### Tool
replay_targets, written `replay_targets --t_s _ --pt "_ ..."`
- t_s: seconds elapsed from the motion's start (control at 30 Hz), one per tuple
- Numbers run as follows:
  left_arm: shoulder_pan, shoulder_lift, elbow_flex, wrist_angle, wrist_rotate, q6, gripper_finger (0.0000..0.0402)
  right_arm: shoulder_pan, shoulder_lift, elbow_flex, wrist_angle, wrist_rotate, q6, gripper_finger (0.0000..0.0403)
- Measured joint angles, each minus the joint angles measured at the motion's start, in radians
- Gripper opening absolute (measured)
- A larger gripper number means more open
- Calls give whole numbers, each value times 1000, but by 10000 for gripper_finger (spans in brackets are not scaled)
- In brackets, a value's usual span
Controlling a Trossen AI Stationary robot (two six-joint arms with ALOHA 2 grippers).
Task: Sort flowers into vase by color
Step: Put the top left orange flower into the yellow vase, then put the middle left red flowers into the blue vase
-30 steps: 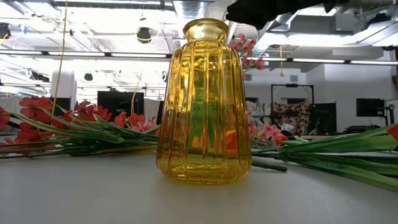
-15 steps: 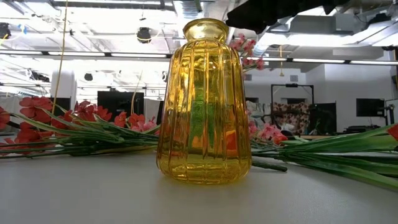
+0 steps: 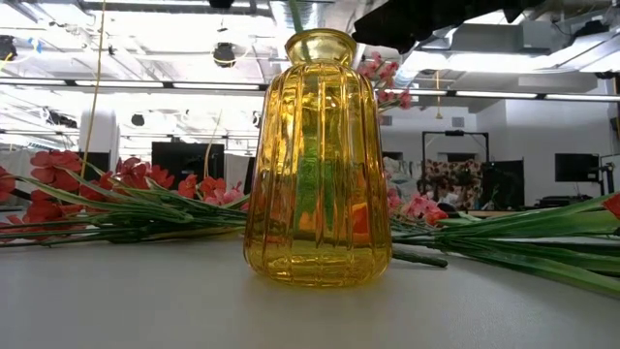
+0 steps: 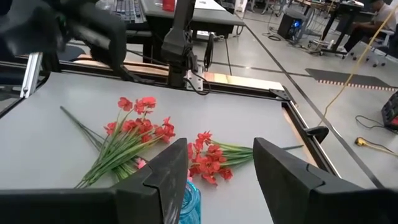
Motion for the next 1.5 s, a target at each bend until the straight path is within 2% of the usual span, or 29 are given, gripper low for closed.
replay_targets --t_s 0.43,0.57,0.83,1.0,1.33,1.5 --pt "0 34 -1 4 8 49 5 0 0 0 -5 -2 33 207" --pt "0 34 0 -30 42 53 32 0 0 0 -5 -2 33 207" --pt "1 33 0 -85 83 59 125 0 0 0 -5 -2 36 207" --pt "1 31 0 -149 84 94 166 0 0 0 -5 -1 36 207" --pt "1 30 0 -393 79 107 180 0 0 0 -5 -1 35 207" --pt "1 30 0 -491 22 106 180 0 0 0 -4 -1 35 207"
